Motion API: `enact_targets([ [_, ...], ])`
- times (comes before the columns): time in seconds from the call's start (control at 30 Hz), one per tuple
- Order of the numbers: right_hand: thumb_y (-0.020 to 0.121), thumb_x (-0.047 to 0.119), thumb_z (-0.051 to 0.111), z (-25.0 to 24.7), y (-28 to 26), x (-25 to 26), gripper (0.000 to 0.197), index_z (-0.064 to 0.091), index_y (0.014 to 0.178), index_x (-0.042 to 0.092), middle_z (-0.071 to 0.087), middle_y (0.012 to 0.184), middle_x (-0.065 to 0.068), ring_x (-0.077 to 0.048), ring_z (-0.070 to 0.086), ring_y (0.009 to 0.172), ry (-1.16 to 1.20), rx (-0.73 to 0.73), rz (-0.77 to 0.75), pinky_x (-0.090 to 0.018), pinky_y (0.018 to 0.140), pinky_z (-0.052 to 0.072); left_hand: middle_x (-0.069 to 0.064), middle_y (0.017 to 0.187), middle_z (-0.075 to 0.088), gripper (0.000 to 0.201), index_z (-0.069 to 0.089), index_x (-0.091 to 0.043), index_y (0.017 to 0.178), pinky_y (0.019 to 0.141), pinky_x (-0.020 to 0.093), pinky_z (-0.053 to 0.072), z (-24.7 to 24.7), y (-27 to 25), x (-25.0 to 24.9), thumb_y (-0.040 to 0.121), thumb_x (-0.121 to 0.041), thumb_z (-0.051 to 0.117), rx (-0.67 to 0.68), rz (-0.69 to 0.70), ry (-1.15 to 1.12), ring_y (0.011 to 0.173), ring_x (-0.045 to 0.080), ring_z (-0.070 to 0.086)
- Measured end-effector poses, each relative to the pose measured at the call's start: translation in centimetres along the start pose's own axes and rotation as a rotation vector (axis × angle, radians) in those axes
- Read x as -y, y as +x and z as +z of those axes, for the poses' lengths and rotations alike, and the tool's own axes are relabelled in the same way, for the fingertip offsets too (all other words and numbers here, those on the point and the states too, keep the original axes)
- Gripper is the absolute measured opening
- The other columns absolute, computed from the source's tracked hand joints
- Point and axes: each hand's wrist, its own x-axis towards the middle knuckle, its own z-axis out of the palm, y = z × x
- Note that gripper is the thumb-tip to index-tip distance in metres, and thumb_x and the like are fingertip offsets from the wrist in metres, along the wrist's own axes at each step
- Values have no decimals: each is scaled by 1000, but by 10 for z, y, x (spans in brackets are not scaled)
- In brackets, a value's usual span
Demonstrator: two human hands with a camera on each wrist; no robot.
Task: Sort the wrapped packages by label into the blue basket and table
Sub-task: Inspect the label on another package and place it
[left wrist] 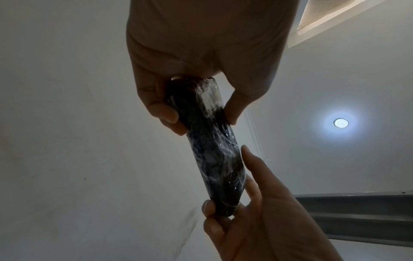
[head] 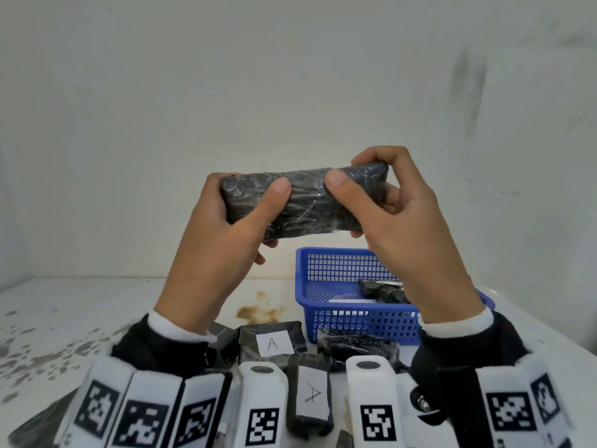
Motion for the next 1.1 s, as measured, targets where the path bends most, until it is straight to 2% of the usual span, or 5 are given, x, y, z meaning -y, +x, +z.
enact_targets([
  [0.3,80,42,78,0,0,-3,40,52,109,35,63,86,10,-7,63,72,-34,43,-75,-25,70,53,-7,87,65,36,45,-28,101,49,28,42,-2,1,-1,87,-61,44,83,-109,44,54,15,62],
  [0.47,72,49,78,-4,1,-3,63,47,127,50,66,110,7,-7,73,83,-32,-40,-3,-18,77,56,0,81,61,16,52,-20,100,49,26,46,0,5,1,93,-33,58,28,-114,-142,59,16,58],
  [0.63,87,48,64,-2,3,-3,36,65,118,30,69,104,-2,-7,66,67,5,-34,82,-26,65,56,0,84,62,22,60,-18,104,71,32,58,-1,8,5,92,-36,56,-3,-70,-172,70,16,61],
  [0.77,84,49,63,-4,5,-2,37,71,106,21,67,96,-4,-15,64,67,82,-22,79,-31,71,58,3,86,58,29,57,-6,111,67,30,60,-3,9,2,101,-30,43,-10,-50,-186,68,18,59],
  [1.1,92,38,65,-4,4,-3,19,71,100,22,66,88,-2,-13,62,63,46,-2,68,-32,65,58,1,89,63,27,56,-14,109,67,35,53,-3,4,-1,98,-38,47,-1,-47,-84,71,17,60],
])
